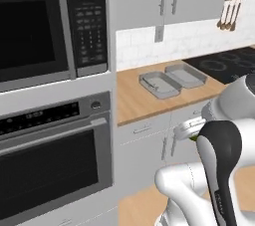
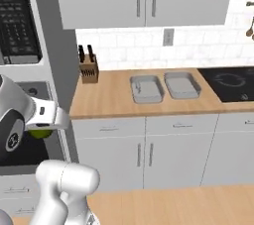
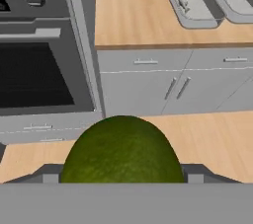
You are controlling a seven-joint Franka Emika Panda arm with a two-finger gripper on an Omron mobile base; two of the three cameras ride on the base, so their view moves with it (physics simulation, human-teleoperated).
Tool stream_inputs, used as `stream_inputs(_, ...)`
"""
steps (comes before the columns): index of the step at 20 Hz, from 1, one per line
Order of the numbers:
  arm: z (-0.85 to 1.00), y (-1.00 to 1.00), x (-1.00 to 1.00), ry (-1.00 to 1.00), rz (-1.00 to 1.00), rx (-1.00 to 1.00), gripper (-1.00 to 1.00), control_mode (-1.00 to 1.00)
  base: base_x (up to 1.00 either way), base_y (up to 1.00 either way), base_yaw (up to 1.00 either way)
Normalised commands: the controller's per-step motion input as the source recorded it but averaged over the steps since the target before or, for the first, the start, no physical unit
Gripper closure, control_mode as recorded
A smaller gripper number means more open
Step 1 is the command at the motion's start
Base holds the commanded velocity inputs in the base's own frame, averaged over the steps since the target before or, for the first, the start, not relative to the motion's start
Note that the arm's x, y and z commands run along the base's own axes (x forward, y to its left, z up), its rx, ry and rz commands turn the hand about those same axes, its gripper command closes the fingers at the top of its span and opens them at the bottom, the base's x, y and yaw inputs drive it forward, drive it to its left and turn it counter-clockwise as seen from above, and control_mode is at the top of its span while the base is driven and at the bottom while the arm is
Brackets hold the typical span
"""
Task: Place one lime and one fish in each tupperware on the nearby counter, to pack two identical lunches.
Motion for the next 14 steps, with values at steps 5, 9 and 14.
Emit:
stream_inputs(5, 0.0, 0.0, 0.0, 0.0, 0.0, 0.0, 1.0, 1.0, 0.94, -0.98, 0.16)
stream_inputs(9, 0.0, 0.0, 0.0, 0.0, 0.0, 0.0, 1.0, 1.0, 1.0, -0.69, 0.3)
stream_inputs(14, 0.0, 0.0, 0.0, 0.0, 0.0, 0.0, 1.0, 1.0, 0.98, -0.51, 0.34)
